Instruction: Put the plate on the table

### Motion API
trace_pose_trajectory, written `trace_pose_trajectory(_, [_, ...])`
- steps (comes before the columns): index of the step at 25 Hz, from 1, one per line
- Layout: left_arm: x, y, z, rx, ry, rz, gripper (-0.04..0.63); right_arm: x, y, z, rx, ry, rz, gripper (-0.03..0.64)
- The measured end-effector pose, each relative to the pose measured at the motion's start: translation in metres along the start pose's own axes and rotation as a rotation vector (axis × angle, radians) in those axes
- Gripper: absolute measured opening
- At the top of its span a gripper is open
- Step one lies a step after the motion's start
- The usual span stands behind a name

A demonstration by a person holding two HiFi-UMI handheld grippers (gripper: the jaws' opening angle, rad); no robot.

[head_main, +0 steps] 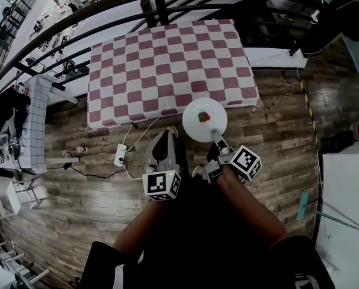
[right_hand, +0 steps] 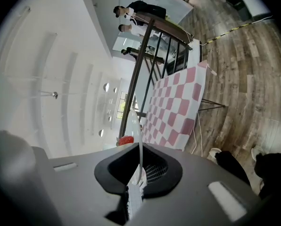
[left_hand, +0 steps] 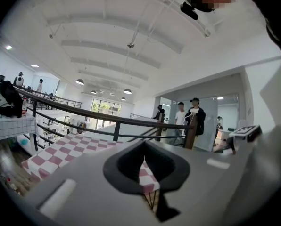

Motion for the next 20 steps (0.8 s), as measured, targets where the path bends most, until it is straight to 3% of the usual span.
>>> trace_pose_trajectory(9, [0.042, 0.009, 0.003, -0.002, 0.02, -0.027, 0.011, 0.035, 0.005, 0.022, -0.016, -0.021, -0.026, 0.009])
trace_pose_trajectory(20, [0.107, 0.051, 0.018, -0.017, 0.021, -0.022, 0.011, 0.121, 0.027, 0.03, -0.03, 0.013, -0.034, 0.009])
Point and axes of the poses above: the fingertips, and each gripper's own axes: x forward along the fingers, y to its left, z out of its top, the point moved 10 cm from there along -x, backward along the fingers, and after that the axes turned 6 degrees about z, right-handed, at the moved point
